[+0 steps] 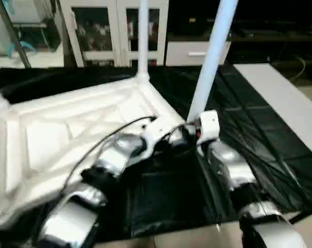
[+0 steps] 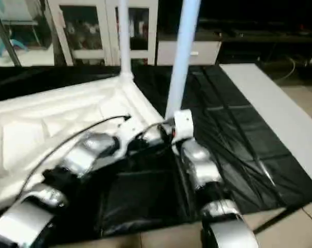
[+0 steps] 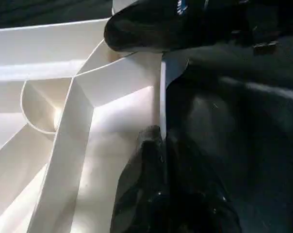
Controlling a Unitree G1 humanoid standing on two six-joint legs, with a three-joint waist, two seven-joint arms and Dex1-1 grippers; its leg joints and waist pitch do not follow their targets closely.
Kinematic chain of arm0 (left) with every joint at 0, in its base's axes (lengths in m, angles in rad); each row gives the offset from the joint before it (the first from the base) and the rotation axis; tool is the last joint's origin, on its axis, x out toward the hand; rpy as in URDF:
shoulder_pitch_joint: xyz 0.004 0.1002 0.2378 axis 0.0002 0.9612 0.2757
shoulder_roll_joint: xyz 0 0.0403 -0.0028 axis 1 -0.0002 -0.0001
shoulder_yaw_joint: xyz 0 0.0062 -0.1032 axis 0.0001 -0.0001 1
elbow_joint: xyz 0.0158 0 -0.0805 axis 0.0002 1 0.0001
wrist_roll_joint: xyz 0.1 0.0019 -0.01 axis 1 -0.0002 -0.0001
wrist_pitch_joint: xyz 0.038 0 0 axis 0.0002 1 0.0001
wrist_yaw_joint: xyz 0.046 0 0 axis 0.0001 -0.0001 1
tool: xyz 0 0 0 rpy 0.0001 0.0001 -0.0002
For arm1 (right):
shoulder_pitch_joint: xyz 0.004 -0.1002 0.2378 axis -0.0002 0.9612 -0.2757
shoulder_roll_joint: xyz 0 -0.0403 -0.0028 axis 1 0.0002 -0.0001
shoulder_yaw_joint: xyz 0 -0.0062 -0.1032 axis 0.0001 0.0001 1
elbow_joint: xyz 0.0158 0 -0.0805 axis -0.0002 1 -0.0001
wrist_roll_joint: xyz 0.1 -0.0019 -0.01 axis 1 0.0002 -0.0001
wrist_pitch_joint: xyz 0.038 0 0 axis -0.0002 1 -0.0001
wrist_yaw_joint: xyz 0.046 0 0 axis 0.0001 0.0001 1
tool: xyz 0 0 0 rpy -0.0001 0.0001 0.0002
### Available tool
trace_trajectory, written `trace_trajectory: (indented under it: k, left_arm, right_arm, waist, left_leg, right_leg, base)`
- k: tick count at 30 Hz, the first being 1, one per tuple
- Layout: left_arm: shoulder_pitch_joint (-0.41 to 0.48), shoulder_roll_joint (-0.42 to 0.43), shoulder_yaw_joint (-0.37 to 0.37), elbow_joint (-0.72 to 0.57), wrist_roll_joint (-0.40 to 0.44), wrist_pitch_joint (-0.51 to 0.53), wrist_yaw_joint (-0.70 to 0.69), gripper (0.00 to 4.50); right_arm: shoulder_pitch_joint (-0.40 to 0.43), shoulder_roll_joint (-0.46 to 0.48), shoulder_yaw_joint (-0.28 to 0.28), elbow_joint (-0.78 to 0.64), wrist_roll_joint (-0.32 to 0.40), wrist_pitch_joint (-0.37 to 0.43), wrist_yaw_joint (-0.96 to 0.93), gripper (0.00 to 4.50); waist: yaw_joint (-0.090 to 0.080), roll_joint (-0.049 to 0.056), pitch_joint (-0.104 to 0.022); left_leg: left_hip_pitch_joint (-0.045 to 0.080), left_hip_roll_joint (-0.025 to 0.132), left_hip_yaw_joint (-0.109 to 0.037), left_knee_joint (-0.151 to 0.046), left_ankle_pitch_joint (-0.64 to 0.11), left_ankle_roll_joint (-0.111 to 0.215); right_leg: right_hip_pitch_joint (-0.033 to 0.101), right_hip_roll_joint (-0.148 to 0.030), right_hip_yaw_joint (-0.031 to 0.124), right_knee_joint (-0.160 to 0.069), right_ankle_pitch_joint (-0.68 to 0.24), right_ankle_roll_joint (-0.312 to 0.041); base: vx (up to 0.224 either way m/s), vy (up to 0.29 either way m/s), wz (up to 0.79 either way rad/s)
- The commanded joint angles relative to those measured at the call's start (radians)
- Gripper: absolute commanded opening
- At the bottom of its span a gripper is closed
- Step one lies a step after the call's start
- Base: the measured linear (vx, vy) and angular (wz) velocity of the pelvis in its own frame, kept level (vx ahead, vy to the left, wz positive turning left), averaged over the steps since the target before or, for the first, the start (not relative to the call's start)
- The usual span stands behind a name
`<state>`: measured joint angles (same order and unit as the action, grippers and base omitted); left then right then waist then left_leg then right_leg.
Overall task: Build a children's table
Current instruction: Rotate leg to tighten
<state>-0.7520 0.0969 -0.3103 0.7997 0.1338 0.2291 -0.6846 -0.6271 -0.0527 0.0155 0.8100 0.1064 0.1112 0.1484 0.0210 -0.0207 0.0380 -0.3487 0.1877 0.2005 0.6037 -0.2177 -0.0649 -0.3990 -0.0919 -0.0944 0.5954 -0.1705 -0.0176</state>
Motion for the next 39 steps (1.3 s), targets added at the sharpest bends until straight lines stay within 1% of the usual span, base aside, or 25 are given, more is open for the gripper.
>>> trace_trajectory:
  k: [1,4,6,8,9,10,11,13,14,15,16,17,18,19,20,21,23,24,25,26,27,28,29,32,39]
  left_arm:
    - [0.013,-0.043,-0.024,0.056,0.012,-0.001,0.04,0.0]
    - [0.017,-0.039,-0.024,0.048,0.012,0.002,0.026,0.0]
    - [0.023,-0.026,-0.024,0.049,0.01,-0.017,-0.011,0.0]
    - [0.026,-0.021,-0.024,0.049,0.009,-0.022,-0.025,0.0]
    - [0.034,-0.01,-0.033,0.041,0.007,-0.068,-0.061,0.0]
    - [0.034,-0.01,-0.033,0.041,0.007,-0.068,-0.061,0.0]
    - [0.068,0.036,-0.067,-0.003,0.005,-0.131,-0.173,0.0]
    - [0.083,0.055,-0.083,-0.023,0.004,-0.161,-0.22,0.0]
    - [0.124,0.117,-0.118,-0.099,-0.015,-0.205,-0.357,0.0]
    - [0.124,0.117,-0.118,-0.099,-0.015,-0.205,-0.357,0.0]
    - [0.126,0.121,-0.12,-0.105,-0.017,-0.203,-0.367,0.0]
    - [0.141,0.141,-0.127,-0.136,-0.031,-0.191,-0.415,0.0]
    - [0.153,0.162,-0.136,-0.164,-0.045,-0.197,-0.466,0.0]
    - [0.174,0.199,-0.151,-0.212,-0.067,-0.197,-0.551,0.0]
    - [0.186,0.238,-0.164,-0.246,-0.076,-0.211,-0.619,0.0]
    - [0.188,0.252,-0.168,-0.256,-0.076,-0.217,-0.637,0.0]
    - [0.193,0.274,-0.163,-0.28,-0.092,-0.22,-0.669,0.0]
    - [0.193,0.274,-0.163,-0.28,-0.092,-0.22,-0.669,0.0]
    - [0.197,0.285,-0.159,-0.298,-0.107,-0.207,-0.692,0.0]
    - [0.201,0.292,-0.157,-0.309,-0.114,-0.2,-0.705,0.0]
    - [0.206,0.303,-0.158,-0.323,-0.121,-0.195,-0.725,0.0]
    - [0.211,0.312,-0.157,-0.336,-0.123,-0.19,-0.739,0.0]
    - [0.218,0.324,-0.153,-0.357,-0.126,-0.183,-0.743,0.0]
    - [0.221,0.329,-0.149,-0.362,-0.127,-0.181,-0.743,0.0]
    - [0.218,0.327,-0.142,-0.346,-0.115,-0.194,-0.719,0.0]
  right_arm:
    - [-0.02,0.069,0.067,0.015,-0.033,-0.027,0.047,2.71]
    - [-0.018,0.071,0.06,0.011,-0.026,-0.046,0.075,2.71]
    - [-0.005,0.059,0.062,-0.006,-0.01,-0.093,0.148,3.26]
    - [0.0,0.053,0.066,-0.013,-0.009,-0.102,0.164,3.46]
    - [0.013,0.041,0.071,-0.035,-0.007,-0.108,0.188,3.46]
    - [0.013,0.041,0.071,-0.035,-0.007,-0.108,0.188,3.6]
    - [0.064,-0.012,0.092,-0.13,0.01,-0.098,0.285,3.76]
    - [0.085,-0.034,0.101,-0.169,0.016,-0.093,0.323,3.92]
    - [0.146,-0.12,0.136,-0.273,0.031,-0.071,0.454,3.97]
    - [0.146,-0.12,0.136,-0.273,0.031,-0.071,0.454,3.97]
    - [0.15,-0.126,0.138,-0.279,0.031,-0.07,0.463,4.22]
    - [0.169,-0.157,0.15,-0.31,0.034,-0.063,0.506,4.22]
    - [0.189,-0.189,0.162,-0.341,0.041,-0.057,0.557,4.22]
    - [0.224,-0.246,0.183,-0.396,0.056,-0.045,0.648,4.22]
    - [0.259,-0.303,0.198,-0.448,0.073,-0.034,0.748,4.22]
    - [0.272,-0.324,0.202,-0.467,0.081,-0.031,0.781,4.22]
    - [0.305,-0.374,0.211,-0.526,0.111,0.003,0.864,4.22]
    - [0.305,-0.374,0.211,-0.526,0.111,0.003,0.864,4.22]
    - [0.322,-0.399,0.214,-0.556,0.128,0.021,0.902,4.22]
    - [0.331,-0.413,0.216,-0.572,0.136,0.03,0.921,4.22]
    - [0.341,-0.43,0.217,-0.588,0.146,0.044,0.941,4.22]
    - [0.35,-0.448,0.217,-0.6,0.15,0.051,0.961,4.22]
    - [0.364,-0.476,0.216,-0.616,0.157,0.06,0.989,4.22]
    - [0.371,-0.494,0.214,-0.623,0.164,0.071,1.015,4.22]
    - [0.372,-0.506,0.218,-0.617,0.15,0.081,1.033,4.22]
  waist:
    - [0.007,-0.009,-0.056]
    - [0.012,-0.01,-0.057]
    - [0.014,-0.011,-0.055]
    - [0.015,-0.01,-0.054]
    - [0.016,-0.011,-0.053]
    - [0.015,-0.011,-0.054]
    - [0.017,-0.007,-0.052]
    - [0.019,-0.008,-0.054]
    - [0.02,-0.001,-0.053]
    - [0.021,-0.004,-0.054]
    - [0.019,-0.004,-0.056]
    - [0.02,-0.001,-0.054]
    - [0.019,-0.001,-0.054]
    - [0.024,0.003,-0.051]
    - [0.03,0.002,-0.051]
    - [0.033,0.005,-0.05]
    - [0.04,0.005,-0.05]
    - [0.043,0.004,-0.046]
    - [0.044,0.004,-0.045]
    - [0.045,0.002,-0.044]
    - [0.046,0.002,-0.043]
    - [0.046,0.002,-0.043]
    - [0.048,0.002,-0.045]
    - [0.054,-0.001,-0.046]
    - [0.058,0.0,-0.048]
  left_leg:
    - [0.0,0.045,-0.025,-0.078,-0.157,0.039]
    - [-0.001,0.046,-0.023,-0.077,-0.117,0.063]
    - [-0.001,0.046,-0.021,-0.077,-0.123,0.071]
    - [-0.001,0.047,-0.022,-0.078,-0.142,0.067]
    - [-0.001,0.047,-0.024,-0.079,-0.148,0.068]
    - [-0.001,0.048,-0.023,-0.078,-0.15,0.068]
    - [-0.001,0.048,-0.023,-0.08,-0.152,0.072]
    - [-0.003,0.05,-0.024,-0.079,-0.149,0.08]
    - [-0.003,0.052,-0.025,-0.081,-0.14,0.09]
    - [-0.003,0.054,-0.025,-0.08,-0.137,0.093]
    - [-0.004,0.054,-0.024,-0.079,-0.129,0.096]
    - [0.001,0.056,-0.022,-0.08,-0.132,0.094]
    - [0.001,0.056,-0.021,-0.079,-0.131,0.093]
    - [0.005,0.057,-0.02,-0.081,-0.153,0.087]
    - [0.005,0.059,-0.022,-0.083,-0.159,0.086]
    - [0.006,0.062,-0.022,-0.085,-0.161,0.087]
    - [0.015,0.061,-0.018,-0.084,-0.177,0.081]
    - [0.014,0.061,-0.016,-0.086,-0.197,0.074]
    - [0.009,0.062,-0.02,-0.089,-0.218,0.06]
    - [0.009,0.062,-0.021,-0.09,-0.226,0.054]
    - [0.011,0.062,-0.021,-0.091,-0.245,0.045]
    - [0.011,0.063,-0.023,-0.092,-0.249,0.041]
    - [0.013,0.063,-0.022,-0.091,-0.243,0.034]
    - [0.008,0.06,-0.021,-0.088,-0.205,0.044]
    - [0.008,0.06,-0.022,-0.087,-0.186,0.042]
  right_leg:
    - [0.043,-0.072,0.057,-0.072,-0.246,-0.199]
    - [0.046,-0.073,0.057,-0.064,-0.19,-0.218]
    - [0.046,-0.073,0.057,-0.066,-0.202,-0.223]
    - [0.046,-0.074,0.056,-0.071,-0.244,-0.214]
    - [0.046,-0.075,0.056,-0.074,-0.255,-0.209]
    - [0.046,-0.074,0.057,-0.072,-0.253,-0.208]
    - [0.046,-0.072,0.057,-0.074,-0.249,-0.207]
    - [0.049,-0.073,0.058,-0.07,-0.233,-0.203]
    - [0.05,-0.072,0.058,-0.067,-0.21,-0.205]
    - [0.051,-0.072,0.059,-0.066,-0.196,-0.207]
    - [0.051,-0.073,0.06,-0.061,-0.18,-0.214]
    - [0.046,-0.071,0.06,-0.062,-0.175,-0.23]
    - [0.045,-0.072,0.061,-0.061,-0.175,-0.234]
    - [0.042,-0.072,0.061,-0.066,-0.196,-0.238]
    - [0.048,-0.07,0.062,-0.062,-0.198,-0.229]
    - [0.044,-0.07,0.063,-0.062,-0.19,-0.229]
    - [0.037,-0.067,0.063,-0.063,-0.177,-0.242]
    - [0.036,-0.066,0.064,-0.064,-0.191,-0.243]
    - [0.041,-0.07,0.063,-0.067,-0.234,-0.233]
    - [0.043,-0.071,0.063,-0.069,-0.255,-0.225]
    - [0.038,-0.072,0.064,-0.073,-0.288,-0.214]
    - [0.039,-0.073,0.064,-0.075,-0.302,-0.207]
    - [0.036,-0.072,0.065,-0.074,-0.295,-0.204]
    - [0.04,-0.072,0.064,-0.069,-0.255,-0.21]
    - [0.042,-0.071,0.062,-0.067,-0.238,-0.213]
  base:
    - [0.0,0.0,0.0]
    - [0.0,0.0,0.0]
    - [0.0,0.0,0.0]
    - [0.0,0.0,0.0]
    - [0.0,0.0,0.0]
    - [0.0,0.0,0.0]
    - [0.0,0.0,0.0]
    - [0.0,0.0,0.0]
    - [0.0,0.0,0.0]
    - [0.0,0.0,0.0]
    - [0.0,0.0,0.0]
    - [0.0,0.0,0.0]
    - [0.0,0.0,0.0]
    - [0.0,0.0,0.0]
    - [0.0,0.0,0.0]
    - [0.0,0.0,0.0]
    - [0.0,0.0,0.0]
    - [0.0,0.0,0.0]
    - [0.0,0.0,0.0]
    - [0.0,0.0,0.0]
    - [0.0,0.0,0.0]
    - [0.0,0.0,0.0]
    - [0.0,0.0,0.0]
    - [0.0,0.0,0.0]
    - [0.0,0.0,0.0]
